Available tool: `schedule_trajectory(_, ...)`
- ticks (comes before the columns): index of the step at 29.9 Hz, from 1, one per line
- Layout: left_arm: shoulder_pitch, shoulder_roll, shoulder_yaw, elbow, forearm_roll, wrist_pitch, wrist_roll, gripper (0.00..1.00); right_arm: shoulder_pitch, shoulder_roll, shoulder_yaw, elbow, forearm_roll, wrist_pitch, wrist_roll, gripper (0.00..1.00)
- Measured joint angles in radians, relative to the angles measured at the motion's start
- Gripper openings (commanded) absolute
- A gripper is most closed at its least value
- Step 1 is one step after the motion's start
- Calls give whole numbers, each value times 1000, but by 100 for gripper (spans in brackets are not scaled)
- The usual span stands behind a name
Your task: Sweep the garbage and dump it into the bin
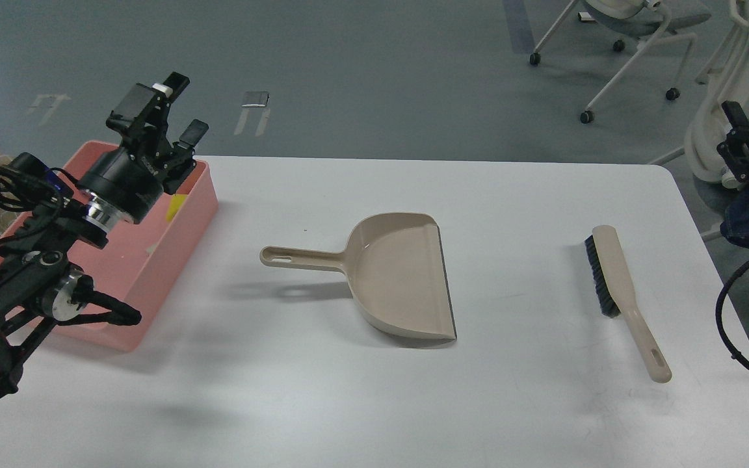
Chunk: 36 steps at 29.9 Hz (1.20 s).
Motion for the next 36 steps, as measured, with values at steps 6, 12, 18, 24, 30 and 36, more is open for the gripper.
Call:
schedule_trajectory(6, 6, -2, -154, 83, -160, -116, 4, 97, 15, 3, 0, 1, 0, 0, 0, 100)
schedule_trajectory(12, -3, -8, -223, 153, -346, -197, 64, 98, 32, 21, -3, -2, 2, 0, -1, 100)
schedule_trajectory(18, -34, -66, -240, 246, -531, -243, 189, 98, 36, 62, -15, -6, 31, 0, -12, 100)
schedule_trajectory(24, -51, -144, -250, 318, -583, -374, 285, 98, 68, 66, -64, -58, 139, 0, -19, 100)
schedule_trajectory(30, -62, -167, -249, 326, -581, -385, 290, 98, 92, 70, -84, -108, 153, 0, -12, 100)
schedule_trajectory(36, -70, -168, -244, 328, -575, -385, 291, 98, 97, 62, -111, -130, 153, 0, -15, 100)
